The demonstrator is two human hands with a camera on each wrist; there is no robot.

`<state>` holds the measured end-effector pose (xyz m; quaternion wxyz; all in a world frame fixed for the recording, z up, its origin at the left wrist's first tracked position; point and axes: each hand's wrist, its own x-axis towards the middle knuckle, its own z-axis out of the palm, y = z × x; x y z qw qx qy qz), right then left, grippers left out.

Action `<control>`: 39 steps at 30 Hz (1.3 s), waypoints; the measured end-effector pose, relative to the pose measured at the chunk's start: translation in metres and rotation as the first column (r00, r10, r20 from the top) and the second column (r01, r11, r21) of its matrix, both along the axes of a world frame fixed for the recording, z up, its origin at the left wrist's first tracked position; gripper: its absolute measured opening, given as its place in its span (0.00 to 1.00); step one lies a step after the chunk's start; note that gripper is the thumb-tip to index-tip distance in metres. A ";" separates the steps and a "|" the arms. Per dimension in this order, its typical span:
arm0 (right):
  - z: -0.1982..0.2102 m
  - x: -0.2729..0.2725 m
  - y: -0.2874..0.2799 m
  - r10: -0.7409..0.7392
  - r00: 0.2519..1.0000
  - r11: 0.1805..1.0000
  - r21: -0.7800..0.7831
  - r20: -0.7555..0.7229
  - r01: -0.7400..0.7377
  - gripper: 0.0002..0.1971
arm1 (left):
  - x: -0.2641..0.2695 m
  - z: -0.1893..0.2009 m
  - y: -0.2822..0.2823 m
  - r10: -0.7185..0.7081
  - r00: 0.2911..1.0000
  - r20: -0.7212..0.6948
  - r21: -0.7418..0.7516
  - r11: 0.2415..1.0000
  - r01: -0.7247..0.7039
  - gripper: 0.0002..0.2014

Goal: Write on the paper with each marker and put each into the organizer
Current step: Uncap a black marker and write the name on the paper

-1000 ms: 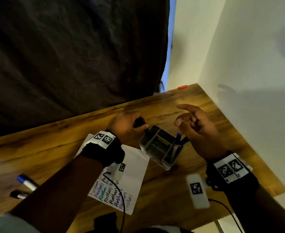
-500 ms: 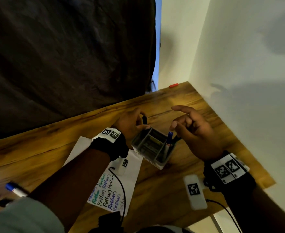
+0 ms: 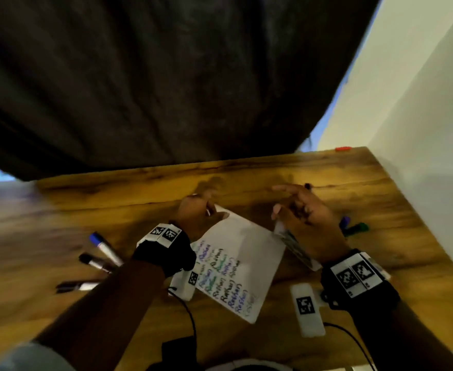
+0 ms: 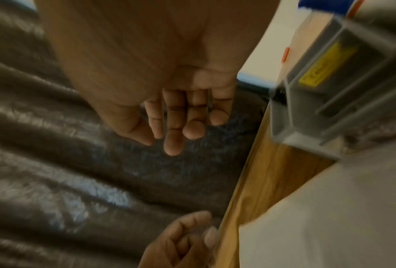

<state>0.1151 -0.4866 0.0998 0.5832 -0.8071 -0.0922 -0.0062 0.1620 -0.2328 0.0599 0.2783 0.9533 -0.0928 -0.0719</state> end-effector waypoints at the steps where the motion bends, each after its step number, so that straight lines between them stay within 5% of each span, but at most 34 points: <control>1: -0.005 0.002 0.022 0.046 0.999 0.998 -0.038 0.000 -0.046 0.15 | -0.013 -0.005 0.027 0.042 0.999 -0.005 0.026 0.999 -0.042 0.21; 6: -0.030 0.009 0.114 0.288 0.956 0.925 -0.241 -0.056 -0.293 0.10 | -0.074 -0.026 0.144 0.231 0.969 -0.090 0.078 0.971 -0.225 0.20; 9: -0.045 0.005 0.170 0.427 0.903 0.851 -0.321 -0.035 -0.415 0.08 | -0.105 -0.039 0.197 0.370 0.917 -0.149 -0.017 0.926 -0.376 0.13; 12: -0.065 -0.002 0.218 0.539 0.838 0.753 -0.398 -0.081 -0.523 0.07 | -0.129 -0.051 0.234 0.448 0.891 -0.078 0.043 0.894 -0.446 0.09; 18: -0.089 -0.030 0.292 0.630 0.749 0.574 -0.526 -0.206 -0.627 0.08 | -0.160 -0.069 0.274 0.279 0.960 0.015 0.051 0.959 -0.279 0.14; 22: -0.097 -0.037 0.310 0.626 0.752 0.605 -0.477 -0.209 -0.637 0.07 | -0.173 -0.071 0.287 0.378 0.921 -0.089 0.292 0.894 -0.339 0.14; 27: -0.098 -0.043 0.299 0.625 0.745 0.621 -0.431 -0.232 -0.655 0.06 | -0.182 -0.073 0.297 0.383 0.919 -0.090 0.323 0.885 -0.337 0.10; 35: -0.080 -0.044 0.252 0.476 0.851 0.781 -0.338 -0.221 -0.524 0.14 | -0.163 -0.032 0.263 0.298 0.955 -0.011 -0.063 0.953 -0.298 0.10; 39: -0.057 -0.044 0.233 0.430 0.845 0.900 0.076 -0.318 -0.429 0.23 | -0.145 -0.009 0.195 0.108 0.993 0.053 -0.203 0.975 -0.095 0.06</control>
